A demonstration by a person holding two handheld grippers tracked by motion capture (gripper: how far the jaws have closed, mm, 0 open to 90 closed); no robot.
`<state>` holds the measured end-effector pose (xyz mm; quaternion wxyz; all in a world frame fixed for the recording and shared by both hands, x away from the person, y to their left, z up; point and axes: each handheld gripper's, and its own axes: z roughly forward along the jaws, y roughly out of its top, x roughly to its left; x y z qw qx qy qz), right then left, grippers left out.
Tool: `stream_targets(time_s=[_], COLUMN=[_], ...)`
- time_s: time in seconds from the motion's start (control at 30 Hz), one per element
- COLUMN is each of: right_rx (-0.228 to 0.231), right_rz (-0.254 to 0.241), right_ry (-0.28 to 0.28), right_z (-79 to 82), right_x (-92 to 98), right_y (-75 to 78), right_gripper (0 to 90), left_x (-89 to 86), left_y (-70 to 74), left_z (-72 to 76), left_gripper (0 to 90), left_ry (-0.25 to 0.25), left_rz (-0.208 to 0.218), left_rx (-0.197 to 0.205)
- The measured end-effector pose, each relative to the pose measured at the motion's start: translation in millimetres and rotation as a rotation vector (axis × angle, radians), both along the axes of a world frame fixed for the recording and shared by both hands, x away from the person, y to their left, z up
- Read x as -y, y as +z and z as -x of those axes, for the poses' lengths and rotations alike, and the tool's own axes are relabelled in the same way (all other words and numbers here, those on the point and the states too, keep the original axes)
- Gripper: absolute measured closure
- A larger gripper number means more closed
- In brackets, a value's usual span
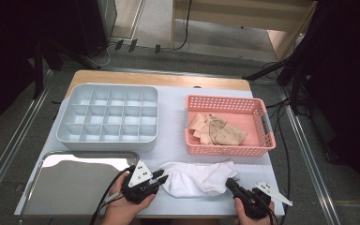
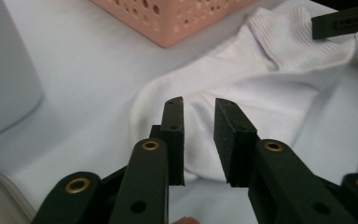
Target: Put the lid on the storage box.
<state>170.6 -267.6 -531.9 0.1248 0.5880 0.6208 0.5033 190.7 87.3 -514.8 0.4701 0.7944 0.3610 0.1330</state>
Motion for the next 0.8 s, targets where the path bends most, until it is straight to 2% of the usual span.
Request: stream_targets(time_s=[0.07,0.1,0.17,0.2,0.23,0.27,0.3,0.33,0.4,0.43,0.47,0.53,0.57,0.6,0.63,0.67,0.7,0.73,0.8], right_rx=[-0.021,-0.017,0.0,0.0,0.028,0.031,0.031,0.051,0.061,0.073,0.079,0.073,0.05,0.05,0.039,0.015,0.009,0.009,-0.012], right_rz=[0.015,0.034,0.044,0.044,0.035,0.048,0.048,0.077,0.079,0.074,0.061,0.055,0.053,0.053,0.059,0.111,0.136,0.136,0.207], right_ry=[0.007,0.002,-0.025,-0.025,-0.058,-0.069,-0.069,-0.081,-0.07,-0.047,0.004,0.067,0.158,0.158,0.186,0.241,0.258,0.258,0.297], right_z=[7.3,10.6,15.4,15.4,14.1,12.6,12.6,8.4,6.7,5.0,1.6,-3.5,-12.1,-12.1,-15.2,-22.7,-25.2,-25.2,-31.5], right_x=[3.8,5.5,9.9,9.9,13.9,14.0,14.0,10.7,7.2,2.2,-8.5,-22.3,-47.1,-47.1,-56.0,-82.8,-91.3,-91.3,-113.2], right_y=[0.3,1.7,5.4,5.4,9.5,11.3,11.3,17.6,21.8,26.3,32.9,37.6,40.7,40.7,40.8,40.6,40.3,40.3,39.6], right_gripper=[77.0,74.7,73.1,73.1,70.5,70.1,70.1,70.1,70.5,72.1,73.7,73.9,72.7,72.7,72.0,70.1,70.1,70.1,67.8], left_x=[-2.9,-2.9,-7.2,-7.2,-8.1,-8.1,-7.6,-7.2,-8.1,-9.9,-11.1,-15.5,-21.1,-21.1,-24.0,-26.2,-27.9,-30.0,-33.9], left_y=[0.0,0.0,0.8,0.8,0.9,0.9,1.0,1.4,1.5,1.3,1.2,1.1,1.4,1.4,1.1,0.8,0.4,-0.2,-1.3], left_z=[3.9,3.9,0.0,0.0,-3.5,-3.5,-4.9,-6.9,-7.8,-9.0,-9.5,-10.7,-11.0,-11.0,-10.7,-10.2,-9.8,-9.3,-8.9], left_gripper=[70.8,68.8,64.7,62.4,61.5,60.6,60.6,58.5,58.4,58.2,58.2,58.3,58.8,58.9,58.9,59.1,59.2,59.2,59.6], left_ry=[-0.014,-0.014,0.015,0.015,0.043,0.043,0.053,0.067,0.068,0.071,0.078,0.09,0.101,0.101,0.105,0.109,0.11,0.116,0.119], left_rz=[0.02,0.02,0.049,0.049,0.06,0.06,0.062,0.069,0.075,0.083,0.085,0.094,0.099,0.099,0.101,0.1,0.103,0.102,0.102], left_rx=[-0.029,-0.029,-0.049,-0.049,-0.057,-0.057,-0.056,-0.065,-0.075,-0.084,-0.086,-0.095,-0.101,-0.101,-0.1,-0.101,-0.102,-0.102,-0.108])
